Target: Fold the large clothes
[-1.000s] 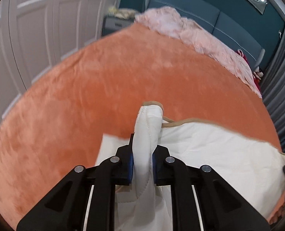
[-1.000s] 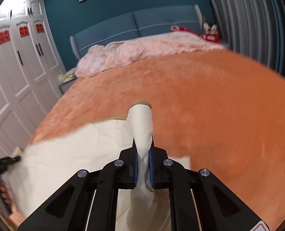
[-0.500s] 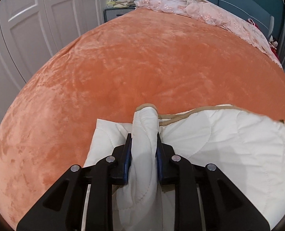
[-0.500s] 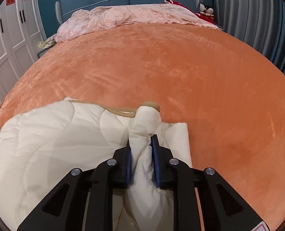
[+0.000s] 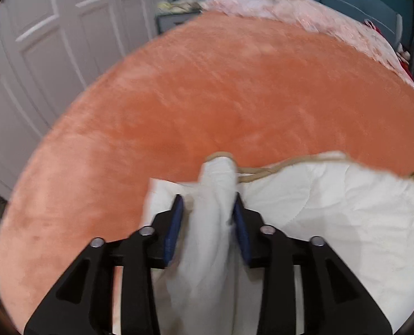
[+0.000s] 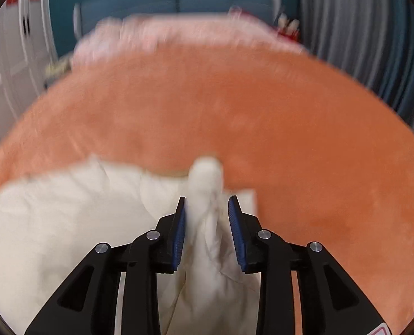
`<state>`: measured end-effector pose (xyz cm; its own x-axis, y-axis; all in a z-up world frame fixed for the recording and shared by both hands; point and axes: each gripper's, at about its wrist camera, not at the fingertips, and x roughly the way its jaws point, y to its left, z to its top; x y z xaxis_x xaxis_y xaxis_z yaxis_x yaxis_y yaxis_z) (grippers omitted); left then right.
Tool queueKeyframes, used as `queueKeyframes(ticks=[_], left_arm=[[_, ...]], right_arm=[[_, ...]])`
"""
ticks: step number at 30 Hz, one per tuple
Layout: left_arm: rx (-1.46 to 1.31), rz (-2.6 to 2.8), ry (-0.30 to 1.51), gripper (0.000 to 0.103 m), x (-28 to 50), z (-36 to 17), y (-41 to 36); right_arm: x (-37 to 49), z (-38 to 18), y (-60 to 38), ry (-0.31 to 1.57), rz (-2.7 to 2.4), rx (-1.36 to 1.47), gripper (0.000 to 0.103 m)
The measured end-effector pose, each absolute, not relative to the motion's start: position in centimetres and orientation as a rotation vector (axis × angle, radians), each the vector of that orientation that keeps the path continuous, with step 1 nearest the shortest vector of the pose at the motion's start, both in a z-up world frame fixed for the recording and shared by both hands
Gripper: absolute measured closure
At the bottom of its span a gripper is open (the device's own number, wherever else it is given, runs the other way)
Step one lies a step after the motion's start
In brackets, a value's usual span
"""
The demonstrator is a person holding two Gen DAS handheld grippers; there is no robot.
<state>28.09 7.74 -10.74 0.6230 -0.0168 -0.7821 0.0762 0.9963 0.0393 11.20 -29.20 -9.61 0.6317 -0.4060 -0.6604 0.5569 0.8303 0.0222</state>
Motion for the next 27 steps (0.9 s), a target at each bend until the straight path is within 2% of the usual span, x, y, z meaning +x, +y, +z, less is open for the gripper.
queueKeyframes(ticks=[2,5,7,11,13,15,18,23,27], left_arm=[[0.019,-0.093,0.835,0.062,26.5,-7.6,8.5],[-0.067,-0.18,0.784,0.062,24.5,-4.1,8.2],[-0.095,-0.254,0.793,0.062,23.5,-3.3,6.4],[-0.058,-0.349,0.883,0.063,22.6,-5.5,1.4],[-0.043,-0.364,0.917,0.064,22.6,-6.8,0.0],[-0.034,-0.381,0.966,0.079,22.9,-8.6,-1.2],[-0.016,-0.384,0.993,0.09,23.6,-10.7,-1.9],[-0.019,-0.389,0.994,0.095,23.8,-13.0,-2.5],[0.006,-0.378,0.961,0.095,23.9,-14.3,-3.1]], right_arm=[[9.5,-6.5,-27.7,0.592,-0.535,0.233,0.071],[9.7,-4.6,-24.8,0.565,-0.409,0.259,0.07],[11.3,-4.9,-22.2,0.611,-0.298,0.27,0.077],[14.9,-7.0,-16.6,0.699,-0.13,0.257,0.092],[16.2,-8.0,-15.3,0.736,-0.098,0.252,0.093],[17.4,-9.4,-14.7,0.772,-0.085,0.266,0.095],[18.9,-11.8,-14.7,0.836,-0.098,0.278,0.103],[19.4,-14.8,-15.7,0.868,-0.118,0.321,0.103],[20.4,-16.3,-15.4,0.869,-0.142,0.296,0.103]])
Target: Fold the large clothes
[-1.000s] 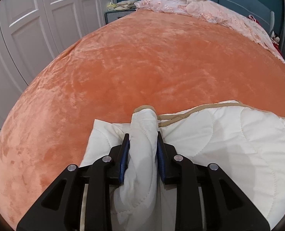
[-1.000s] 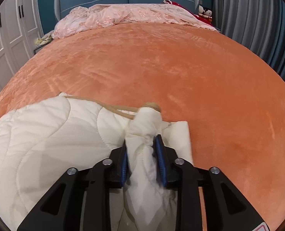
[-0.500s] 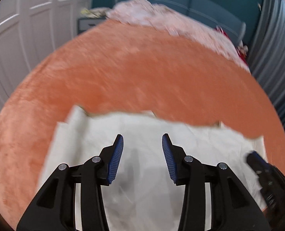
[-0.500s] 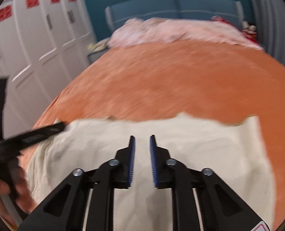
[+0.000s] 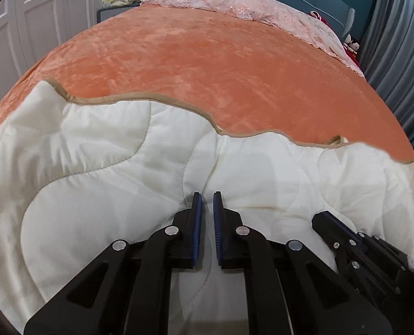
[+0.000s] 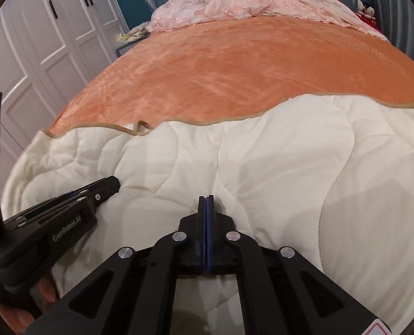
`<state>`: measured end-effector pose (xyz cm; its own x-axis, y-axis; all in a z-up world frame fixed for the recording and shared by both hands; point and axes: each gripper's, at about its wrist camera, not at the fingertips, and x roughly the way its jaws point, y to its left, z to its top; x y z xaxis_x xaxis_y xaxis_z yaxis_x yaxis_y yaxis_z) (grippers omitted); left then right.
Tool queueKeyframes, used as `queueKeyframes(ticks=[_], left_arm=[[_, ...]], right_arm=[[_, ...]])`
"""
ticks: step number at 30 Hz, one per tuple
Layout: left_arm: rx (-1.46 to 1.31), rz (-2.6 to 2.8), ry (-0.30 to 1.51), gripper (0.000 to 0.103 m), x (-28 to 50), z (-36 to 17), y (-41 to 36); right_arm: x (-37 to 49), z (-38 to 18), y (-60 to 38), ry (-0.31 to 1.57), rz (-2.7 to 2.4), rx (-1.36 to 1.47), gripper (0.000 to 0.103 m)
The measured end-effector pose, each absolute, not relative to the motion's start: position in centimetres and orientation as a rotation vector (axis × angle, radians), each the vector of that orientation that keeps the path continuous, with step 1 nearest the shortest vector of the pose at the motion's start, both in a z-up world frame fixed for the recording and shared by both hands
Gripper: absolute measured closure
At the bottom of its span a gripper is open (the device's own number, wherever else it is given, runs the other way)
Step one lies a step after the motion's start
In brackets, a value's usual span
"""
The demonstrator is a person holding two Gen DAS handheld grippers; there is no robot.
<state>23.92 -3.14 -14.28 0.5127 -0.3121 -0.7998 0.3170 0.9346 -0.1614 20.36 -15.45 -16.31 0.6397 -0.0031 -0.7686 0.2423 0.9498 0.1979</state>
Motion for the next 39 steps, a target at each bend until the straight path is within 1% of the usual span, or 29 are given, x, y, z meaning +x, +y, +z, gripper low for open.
queueKeyframes(ticks=[8,10,12,13,14,16,17,18,21,26,29,30,33,39], left_arm=[[0.028,-0.363,0.929,0.095,24.4,-15.3,-3.7],[0.028,-0.365,0.951,0.095,24.9,-14.9,-3.7],[-0.01,-0.361,0.983,0.095,25.4,-13.6,-2.7],[-0.038,-0.327,0.976,0.094,25.3,-12.3,-1.6],[-0.051,-0.304,0.959,0.094,25.1,-11.3,-0.7],[-0.072,-0.309,0.9,0.082,23.2,-8.4,1.8],[-0.084,-0.318,0.887,0.072,22.0,-7.5,2.7],[-0.105,-0.324,0.882,0.071,20.6,-7.2,3.4],[-0.114,-0.366,0.923,0.072,17.1,-8.1,3.3],[-0.03,-0.388,0.963,0.072,12.8,-10.9,1.4],[0.019,-0.378,0.943,0.072,12.5,-11.7,0.8],[0.007,-0.377,0.95,0.072,12.9,-12.0,0.8],[-0.006,-0.37,0.953,0.072,13.4,-12.9,0.8],[0.085,-0.347,0.887,0.072,12.6,-13.6,-0.4]], right_arm=[[21.7,-17.1,-16.2,0.876,-0.156,0.304,0.103],[21.5,-16.0,-17.0,0.866,-0.162,0.346,0.103],[20.0,-13.9,-17.8,0.805,-0.232,0.361,0.103],[18.2,-11.8,-18.2,0.735,-0.267,0.35,0.098],[17.0,-10.5,-18.3,0.7,-0.262,0.342,0.09],[13.8,-8.3,-18.0,0.662,-0.213,0.341,0.09],[12.8,-7.9,-17.6,0.657,-0.187,0.347,0.09],[11.9,-7.9,-17.0,0.66,-0.158,0.346,0.09],[10.2,-9.5,-13.9,0.726,-0.093,0.308,0.091],[10.0,-13.1,-11.5,0.834,-0.083,0.311,0.091],[10.1,-14.4,-11.5,0.856,-0.097,0.304,0.092],[10.2,-15.0,-11.8,0.86,-0.102,0.309,0.095],[10.2,-15.8,-12.1,0.863,-0.111,0.309,0.099],[10.7,-16.6,-11.7,0.857,-0.123,0.284,0.1]])
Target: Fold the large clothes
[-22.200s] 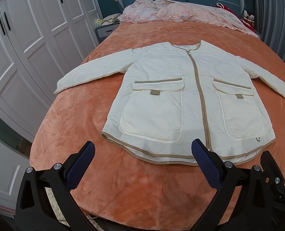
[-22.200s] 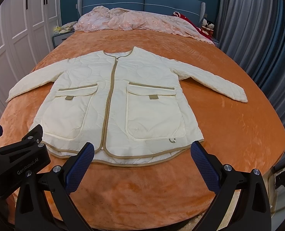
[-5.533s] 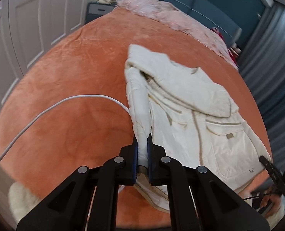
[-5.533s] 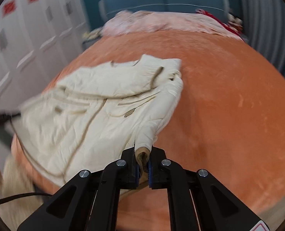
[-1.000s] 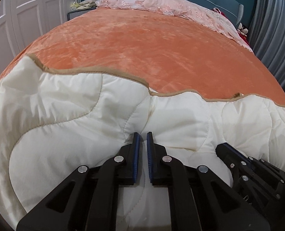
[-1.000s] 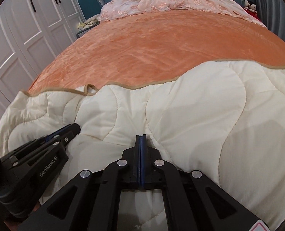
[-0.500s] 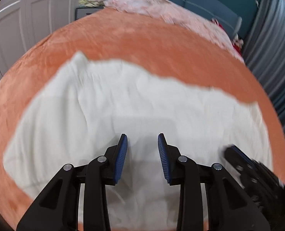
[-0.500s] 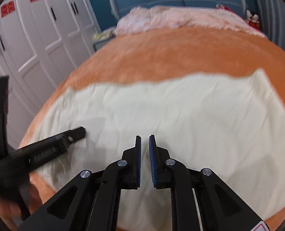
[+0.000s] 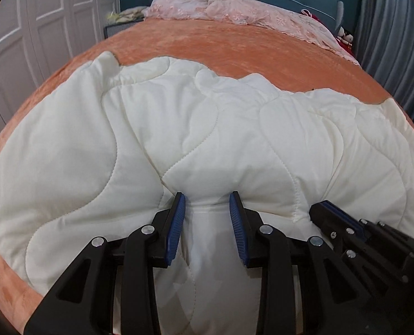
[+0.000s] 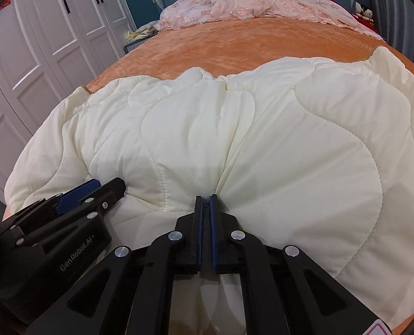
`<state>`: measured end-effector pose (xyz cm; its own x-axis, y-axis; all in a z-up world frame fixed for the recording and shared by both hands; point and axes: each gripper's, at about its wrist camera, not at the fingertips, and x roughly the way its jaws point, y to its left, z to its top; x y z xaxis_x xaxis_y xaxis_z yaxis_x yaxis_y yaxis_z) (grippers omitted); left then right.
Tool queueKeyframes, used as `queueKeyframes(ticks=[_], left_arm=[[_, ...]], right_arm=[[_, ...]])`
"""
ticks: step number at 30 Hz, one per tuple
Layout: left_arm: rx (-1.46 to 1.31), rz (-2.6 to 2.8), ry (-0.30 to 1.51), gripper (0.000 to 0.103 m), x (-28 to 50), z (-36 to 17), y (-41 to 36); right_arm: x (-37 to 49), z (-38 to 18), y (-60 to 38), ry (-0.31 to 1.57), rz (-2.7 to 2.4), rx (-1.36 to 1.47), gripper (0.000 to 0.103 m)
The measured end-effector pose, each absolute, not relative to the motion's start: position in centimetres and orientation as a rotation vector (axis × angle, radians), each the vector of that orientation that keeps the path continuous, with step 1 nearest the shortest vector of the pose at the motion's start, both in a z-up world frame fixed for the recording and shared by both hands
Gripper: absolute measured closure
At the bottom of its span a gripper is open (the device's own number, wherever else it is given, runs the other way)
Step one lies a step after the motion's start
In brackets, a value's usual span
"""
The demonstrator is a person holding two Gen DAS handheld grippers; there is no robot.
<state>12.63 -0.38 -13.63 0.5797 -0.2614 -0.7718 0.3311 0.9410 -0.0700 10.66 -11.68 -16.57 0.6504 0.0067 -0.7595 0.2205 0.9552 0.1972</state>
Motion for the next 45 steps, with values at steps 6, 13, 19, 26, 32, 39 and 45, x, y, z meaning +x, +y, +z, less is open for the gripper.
queueKeyframes(ticks=[6,13,19,26,32,39,45], left_arm=[[-0.124,-0.338,0.917,0.062,11.6,-9.3,5.1],[-0.443,-0.104,0.973,0.027,10.4,-9.7,17.0],[-0.676,-0.121,1.071,0.021,12.0,-13.3,20.2],[-0.566,-0.17,1.075,0.012,13.8,-13.3,17.0],[-0.536,-0.238,1.076,0.074,13.6,-10.9,15.4],[-0.48,-0.398,0.984,0.086,10.3,-3.3,15.4],[-0.438,-0.458,0.907,0.088,7.7,2.1,15.8]], right_arm=[[9.3,-13.3,-11.8,0.879,-0.097,0.314,0.092],[4.3,-11.5,-9.2,0.84,-0.063,0.274,0.09],[5.3,-13.5,-7.2,0.902,-0.073,0.211,0.09],[6.7,-14.3,-7.3,0.954,-0.106,0.203,0.09],[6.9,-14.0,-6.5,0.983,-0.143,0.14,0.09],[6.3,-13.2,-6.3,0.997,-0.139,0.162,0.09],[4.3,-11.3,-4.4,0.985,-0.042,0.213,0.09]])
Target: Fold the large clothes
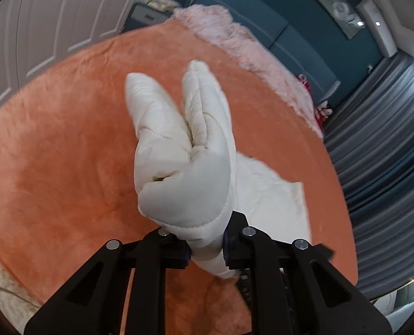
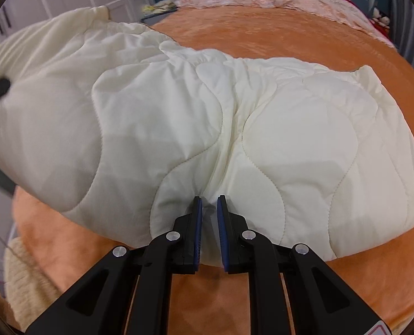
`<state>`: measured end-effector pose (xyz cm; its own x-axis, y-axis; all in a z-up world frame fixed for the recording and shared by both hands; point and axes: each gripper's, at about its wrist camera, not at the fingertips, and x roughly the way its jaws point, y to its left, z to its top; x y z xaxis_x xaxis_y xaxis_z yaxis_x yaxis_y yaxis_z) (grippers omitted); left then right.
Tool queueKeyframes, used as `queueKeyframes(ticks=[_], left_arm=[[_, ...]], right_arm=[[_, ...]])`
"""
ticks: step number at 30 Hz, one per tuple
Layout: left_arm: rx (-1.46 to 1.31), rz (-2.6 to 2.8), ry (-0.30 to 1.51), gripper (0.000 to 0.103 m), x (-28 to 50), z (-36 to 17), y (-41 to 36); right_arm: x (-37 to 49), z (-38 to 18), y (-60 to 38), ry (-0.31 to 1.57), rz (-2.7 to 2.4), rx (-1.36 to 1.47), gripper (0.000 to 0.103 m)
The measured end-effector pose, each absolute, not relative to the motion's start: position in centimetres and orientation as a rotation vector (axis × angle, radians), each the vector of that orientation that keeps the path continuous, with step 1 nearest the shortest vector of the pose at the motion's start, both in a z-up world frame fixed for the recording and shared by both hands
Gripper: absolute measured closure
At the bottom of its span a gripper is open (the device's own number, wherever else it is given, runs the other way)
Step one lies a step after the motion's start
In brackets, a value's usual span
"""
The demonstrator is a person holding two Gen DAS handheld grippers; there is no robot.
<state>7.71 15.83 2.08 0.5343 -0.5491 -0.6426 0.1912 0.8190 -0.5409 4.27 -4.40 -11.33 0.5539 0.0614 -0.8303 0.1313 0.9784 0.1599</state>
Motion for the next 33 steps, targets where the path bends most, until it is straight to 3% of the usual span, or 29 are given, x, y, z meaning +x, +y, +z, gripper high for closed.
queueKeyframes(ticks=[5,14,21,25,28,30,33], left_arm=[[-0.339,-0.454,0.816,0.088,5.9,6.5,15.7],[-0.198,-0.574,0.841,0.087,6.2,5.3,5.4],[-0.07,-0.705,0.987,0.085,5.3,-1.3,-5.4],[0.016,-0.688,1.014,0.081,3.7,-4.3,-8.0],[0.01,-0.662,1.002,0.074,3.2,-2.8,-6.8],[-0.026,-0.688,0.981,0.056,2.6,-0.8,-5.1],[-0.148,-0.692,0.904,0.034,2.2,2.5,-1.8]], right_arm=[[4.0,-10.7,-0.2,0.981,0.113,0.219,0.09],[-1.2,-8.3,-5.3,0.883,0.083,0.214,0.09],[-7.2,-6.8,-12.3,0.857,-0.076,0.255,0.089],[-8.5,-7.2,-14.3,0.869,-0.121,0.29,0.088],[-9.2,-6.4,-14.8,0.843,-0.134,0.296,0.071],[-9.3,-4.9,-14.6,0.79,-0.138,0.273,0.048],[-9.1,-2.0,-13.9,0.696,-0.13,0.218,0.04]])
